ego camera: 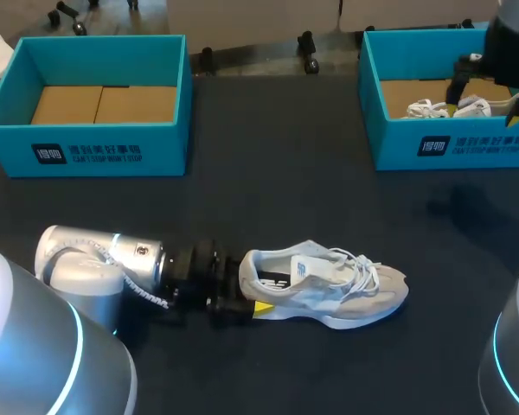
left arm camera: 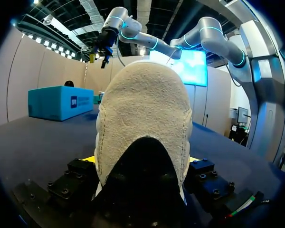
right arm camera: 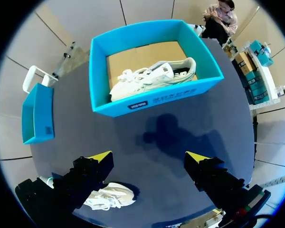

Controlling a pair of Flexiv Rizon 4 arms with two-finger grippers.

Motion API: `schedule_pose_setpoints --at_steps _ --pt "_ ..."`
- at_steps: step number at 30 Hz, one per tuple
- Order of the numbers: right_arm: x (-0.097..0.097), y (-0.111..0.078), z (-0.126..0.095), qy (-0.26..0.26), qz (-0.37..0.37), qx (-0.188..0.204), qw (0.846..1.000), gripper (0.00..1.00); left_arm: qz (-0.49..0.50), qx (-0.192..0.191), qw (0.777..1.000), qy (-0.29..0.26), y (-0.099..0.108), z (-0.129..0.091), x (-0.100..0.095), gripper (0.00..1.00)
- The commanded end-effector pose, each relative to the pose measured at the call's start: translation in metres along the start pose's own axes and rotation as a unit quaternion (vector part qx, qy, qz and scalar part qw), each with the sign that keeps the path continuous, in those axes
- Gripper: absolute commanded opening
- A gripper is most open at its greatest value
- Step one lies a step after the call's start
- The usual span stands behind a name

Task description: Take the shoe out of the shoebox, open the shoe tongue, remove and reinsert the insole, then place the shoe into the shoebox

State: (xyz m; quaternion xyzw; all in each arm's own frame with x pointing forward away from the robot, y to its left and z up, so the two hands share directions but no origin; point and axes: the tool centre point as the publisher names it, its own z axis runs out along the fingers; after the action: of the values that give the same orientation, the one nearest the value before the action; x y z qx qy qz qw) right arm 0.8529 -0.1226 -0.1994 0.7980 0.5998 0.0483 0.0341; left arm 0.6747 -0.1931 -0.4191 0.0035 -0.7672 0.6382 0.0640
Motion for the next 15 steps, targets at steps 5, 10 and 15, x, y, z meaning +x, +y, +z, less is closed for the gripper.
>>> schedule_pose_setpoints --at_steps 5,10,15 --pt "0.038 -0.027 0.010 -0.016 -0.010 0.004 1.000 1.00 0.000 -0.002 1.000 0.001 0.001 0.000 -0.001 0.00" --pt "0.051 -0.042 0.013 -0.008 -0.010 0.019 1.000 1.00 0.000 -0.002 1.000 0.001 0.001 0.000 -0.001 0.00" --pt "0.055 -0.047 0.012 -0.004 -0.012 0.031 0.999 1.00 0.000 -0.002 1.000 0.001 0.001 0.000 -0.001 0.00"
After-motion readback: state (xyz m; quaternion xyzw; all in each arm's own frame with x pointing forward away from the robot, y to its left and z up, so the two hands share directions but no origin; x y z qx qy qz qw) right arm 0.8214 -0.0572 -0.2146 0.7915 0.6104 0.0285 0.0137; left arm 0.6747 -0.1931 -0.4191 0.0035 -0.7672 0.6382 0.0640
